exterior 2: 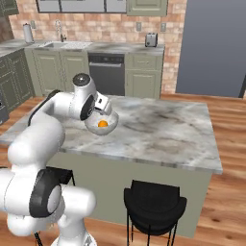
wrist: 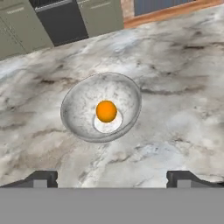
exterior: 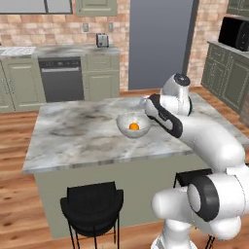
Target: Retrieve the orange and peach from the fridge and place them into the bowl on the dining table.
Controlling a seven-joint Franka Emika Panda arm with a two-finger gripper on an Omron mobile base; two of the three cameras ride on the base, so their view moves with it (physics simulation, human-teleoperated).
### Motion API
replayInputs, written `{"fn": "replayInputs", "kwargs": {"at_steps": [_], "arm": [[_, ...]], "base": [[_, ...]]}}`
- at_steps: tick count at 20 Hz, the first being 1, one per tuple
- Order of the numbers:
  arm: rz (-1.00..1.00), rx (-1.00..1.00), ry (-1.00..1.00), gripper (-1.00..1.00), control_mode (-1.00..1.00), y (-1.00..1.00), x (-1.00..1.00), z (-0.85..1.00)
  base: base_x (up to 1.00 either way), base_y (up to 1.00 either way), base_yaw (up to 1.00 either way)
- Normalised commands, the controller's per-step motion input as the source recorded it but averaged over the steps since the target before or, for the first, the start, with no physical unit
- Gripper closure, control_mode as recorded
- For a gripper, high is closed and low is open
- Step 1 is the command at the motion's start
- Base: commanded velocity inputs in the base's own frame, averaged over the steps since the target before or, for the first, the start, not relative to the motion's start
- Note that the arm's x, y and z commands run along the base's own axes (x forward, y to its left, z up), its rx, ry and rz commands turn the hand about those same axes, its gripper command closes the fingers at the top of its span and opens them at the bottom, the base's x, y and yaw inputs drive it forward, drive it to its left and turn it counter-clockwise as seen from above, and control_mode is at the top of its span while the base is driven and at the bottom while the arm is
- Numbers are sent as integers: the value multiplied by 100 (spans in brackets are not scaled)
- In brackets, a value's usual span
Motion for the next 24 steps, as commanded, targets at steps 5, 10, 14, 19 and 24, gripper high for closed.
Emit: {"fn": "replayInputs", "kwargs": {"at_steps": [5, 10, 14, 19, 24], "arm": [[19, 0, 0, -100, -100, 0, -100, 25], [14, 0, 4, -100, -100, 1, -90, 31], [0, -2, 5, -100, -100, 1, -65, 25], [0, -2, 0, -100, 100, 4, -45, 11], [0, 0, 0, -100, 100, 0, 0, 0]], "base": [[0, 0, 0], [0, 0, 0], [0, 0, 0], [-12, 3, 0], [-70, 27, 5]]}}
